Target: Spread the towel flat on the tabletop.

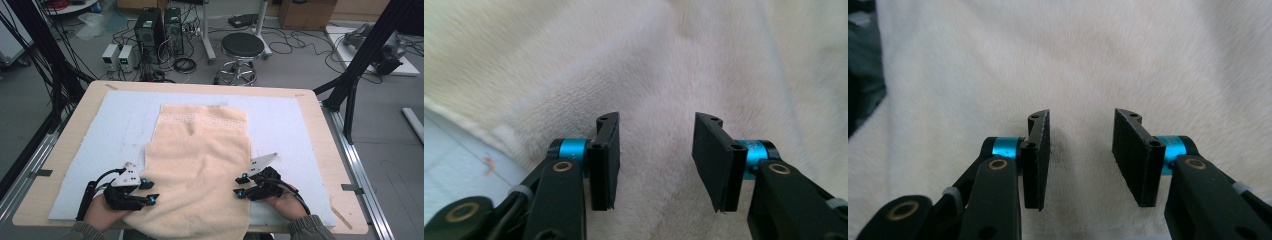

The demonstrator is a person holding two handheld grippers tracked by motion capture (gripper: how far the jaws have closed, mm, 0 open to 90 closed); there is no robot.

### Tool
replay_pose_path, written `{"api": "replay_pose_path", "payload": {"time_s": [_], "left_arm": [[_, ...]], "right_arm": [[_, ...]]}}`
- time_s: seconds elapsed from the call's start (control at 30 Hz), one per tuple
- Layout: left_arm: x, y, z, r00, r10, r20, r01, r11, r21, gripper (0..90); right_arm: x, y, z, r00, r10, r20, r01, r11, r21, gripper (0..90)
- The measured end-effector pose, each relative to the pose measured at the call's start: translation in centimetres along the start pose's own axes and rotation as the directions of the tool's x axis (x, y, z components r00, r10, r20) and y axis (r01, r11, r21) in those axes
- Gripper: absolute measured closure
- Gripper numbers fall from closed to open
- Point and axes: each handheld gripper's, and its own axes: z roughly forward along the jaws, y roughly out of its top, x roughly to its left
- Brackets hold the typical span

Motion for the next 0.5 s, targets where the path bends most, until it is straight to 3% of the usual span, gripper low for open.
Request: {"api": "replay_pose_path", "payload": {"time_s": [0.1,0.2,0.3,0.43,0.5], "left_arm": [[-0.5,-0.1,-0.2,0.9998,0.020,0.003,-0.020,0.9998,-0.001,75.6],[-0.9,-0.2,-0.6,0.9999,0.010,0.011,-0.010,1.0000,0.000,82.9],[-1.7,-0.4,-1.2,0.9995,0.013,0.029,-0.013,0.9999,0.004,84.5],[-3.0,-0.6,-2.4,0.9965,0.020,0.081,-0.020,0.9998,-0.005,84.7],[-3.5,-0.6,-3.2,0.9921,0.022,0.124,-0.019,0.9995,-0.026,84.5]], "right_arm": [[0.2,-0.3,0.1,0.9998,-0.010,0.015,0.010,1.000,-0.014,65.3],[0.3,-0.3,0.0,0.9994,-0.018,0.030,0.019,1.000,-0.006,73.7],[0.7,-0.3,-0.1,0.9992,-0.035,0.019,0.035,0.999,0.005,82.7],[1.4,-0.3,-0.4,0.9991,-0.040,-0.011,0.041,0.999,0.014,84.6],[2.1,-0.6,-0.6,0.9984,-0.049,-0.027,0.050,0.999,0.014,84.8]]}}
